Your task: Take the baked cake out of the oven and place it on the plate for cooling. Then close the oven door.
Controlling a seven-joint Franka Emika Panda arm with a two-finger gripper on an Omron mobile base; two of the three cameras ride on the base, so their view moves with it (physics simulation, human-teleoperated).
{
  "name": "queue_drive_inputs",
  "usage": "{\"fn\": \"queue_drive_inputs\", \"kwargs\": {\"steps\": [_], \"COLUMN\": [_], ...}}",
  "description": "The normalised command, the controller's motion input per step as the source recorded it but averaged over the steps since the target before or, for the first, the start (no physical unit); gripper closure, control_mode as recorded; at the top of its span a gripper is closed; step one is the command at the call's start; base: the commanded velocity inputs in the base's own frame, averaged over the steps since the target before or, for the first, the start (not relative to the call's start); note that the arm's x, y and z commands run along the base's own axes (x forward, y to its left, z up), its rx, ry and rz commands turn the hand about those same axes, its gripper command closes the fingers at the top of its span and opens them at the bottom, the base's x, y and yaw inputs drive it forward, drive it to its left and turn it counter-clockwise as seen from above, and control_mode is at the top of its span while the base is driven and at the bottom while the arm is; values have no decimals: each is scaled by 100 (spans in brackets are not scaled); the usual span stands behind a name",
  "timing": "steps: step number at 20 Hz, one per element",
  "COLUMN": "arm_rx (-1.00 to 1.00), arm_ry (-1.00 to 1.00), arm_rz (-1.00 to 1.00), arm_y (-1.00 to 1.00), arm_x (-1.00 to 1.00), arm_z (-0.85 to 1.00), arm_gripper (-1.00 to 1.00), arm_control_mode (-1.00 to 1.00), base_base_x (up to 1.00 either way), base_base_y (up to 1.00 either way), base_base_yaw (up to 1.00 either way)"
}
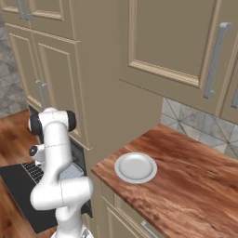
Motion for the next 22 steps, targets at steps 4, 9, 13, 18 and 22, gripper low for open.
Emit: {"fn": "queue_drive_inputs", "kwargs": {"steps": [4,9,13,18,22], "arm_rx": [-9,-6,-1,0,0], "arm_ry": [-3,-4,0,7,7], "arm_rz": [0,0,0,0,0], "arm_y": [-1,-12,-18,-19,-30], "arm_x": [0,1,0,-21,-22], "arm_z": [-100,-98,-97,-98,-98], "arm_gripper": [-100,-100,-100,100,100], "arm_control_mode": [-100,-100,-100,-100,-100], "base_base_x": [0,0,0,0,0], "base_base_y": [0,0,0,0,0], "base_base_yaw": [0,0,0,0,0]}}
